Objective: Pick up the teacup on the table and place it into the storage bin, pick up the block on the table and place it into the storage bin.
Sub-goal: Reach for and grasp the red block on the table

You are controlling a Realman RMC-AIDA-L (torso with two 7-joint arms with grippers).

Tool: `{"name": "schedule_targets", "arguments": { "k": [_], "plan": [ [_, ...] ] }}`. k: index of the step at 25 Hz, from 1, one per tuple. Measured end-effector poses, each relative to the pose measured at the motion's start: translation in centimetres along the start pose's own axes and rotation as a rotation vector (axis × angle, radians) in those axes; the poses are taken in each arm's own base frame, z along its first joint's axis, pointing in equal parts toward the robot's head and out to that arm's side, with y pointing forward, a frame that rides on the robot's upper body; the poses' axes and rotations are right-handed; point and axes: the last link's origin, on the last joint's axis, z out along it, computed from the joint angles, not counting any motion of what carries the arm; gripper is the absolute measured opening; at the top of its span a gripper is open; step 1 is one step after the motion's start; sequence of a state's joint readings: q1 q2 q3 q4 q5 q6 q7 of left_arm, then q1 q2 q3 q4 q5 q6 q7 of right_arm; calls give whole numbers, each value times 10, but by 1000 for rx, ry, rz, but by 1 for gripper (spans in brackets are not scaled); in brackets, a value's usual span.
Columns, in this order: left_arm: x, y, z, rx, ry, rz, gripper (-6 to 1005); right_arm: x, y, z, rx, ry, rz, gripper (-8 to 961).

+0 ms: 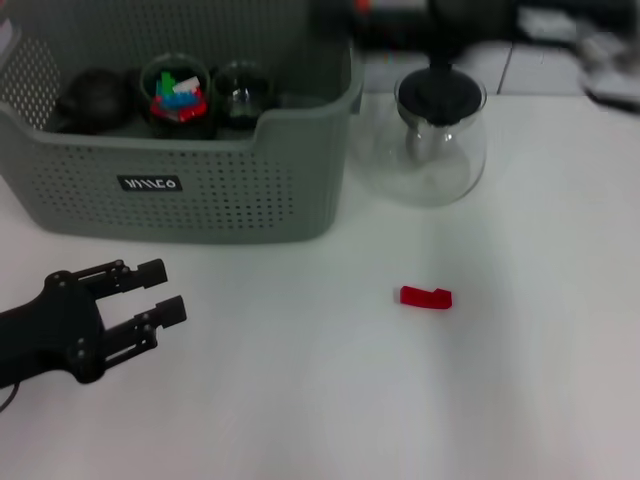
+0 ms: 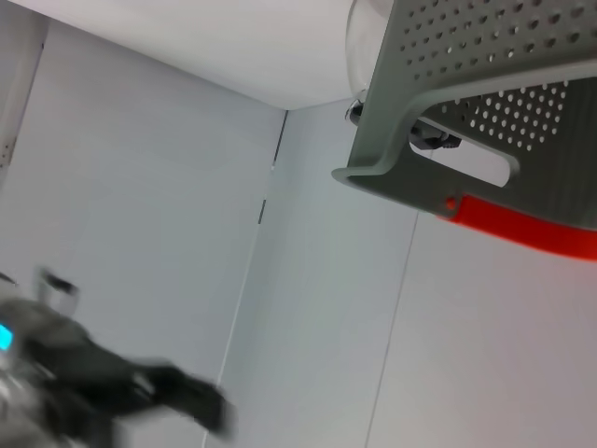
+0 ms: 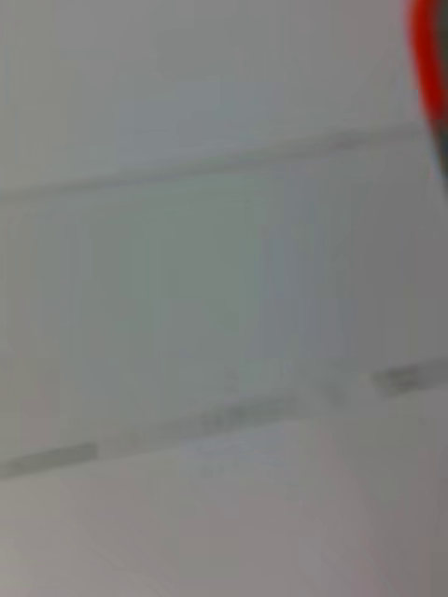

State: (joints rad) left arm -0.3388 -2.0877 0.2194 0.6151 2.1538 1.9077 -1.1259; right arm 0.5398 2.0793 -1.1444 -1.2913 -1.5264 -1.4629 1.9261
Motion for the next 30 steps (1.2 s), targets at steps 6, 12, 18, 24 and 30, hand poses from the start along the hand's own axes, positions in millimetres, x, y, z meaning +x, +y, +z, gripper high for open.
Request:
{"name": "schedule_targets", "arguments": {
  "k": [6, 12, 18, 24, 30],
  "plan": [
    [1, -1, 1, -1, 0, 3, 543, 53, 27, -58, -81, 205, 38, 852],
    [3, -2, 3, -5, 2, 8, 544, 69, 24, -66, 0, 527, 229, 851],
    [3, -3, 4, -2, 2, 10, 545, 49, -6, -39, 175, 738, 346, 814],
    [4, -3, 4, -1, 3, 11, 545, 63, -29, 18, 327, 1051, 185, 725],
    [4, -4, 5, 0, 3, 10, 546, 98, -36, 66, 302, 1164, 84, 731]
  ]
}}
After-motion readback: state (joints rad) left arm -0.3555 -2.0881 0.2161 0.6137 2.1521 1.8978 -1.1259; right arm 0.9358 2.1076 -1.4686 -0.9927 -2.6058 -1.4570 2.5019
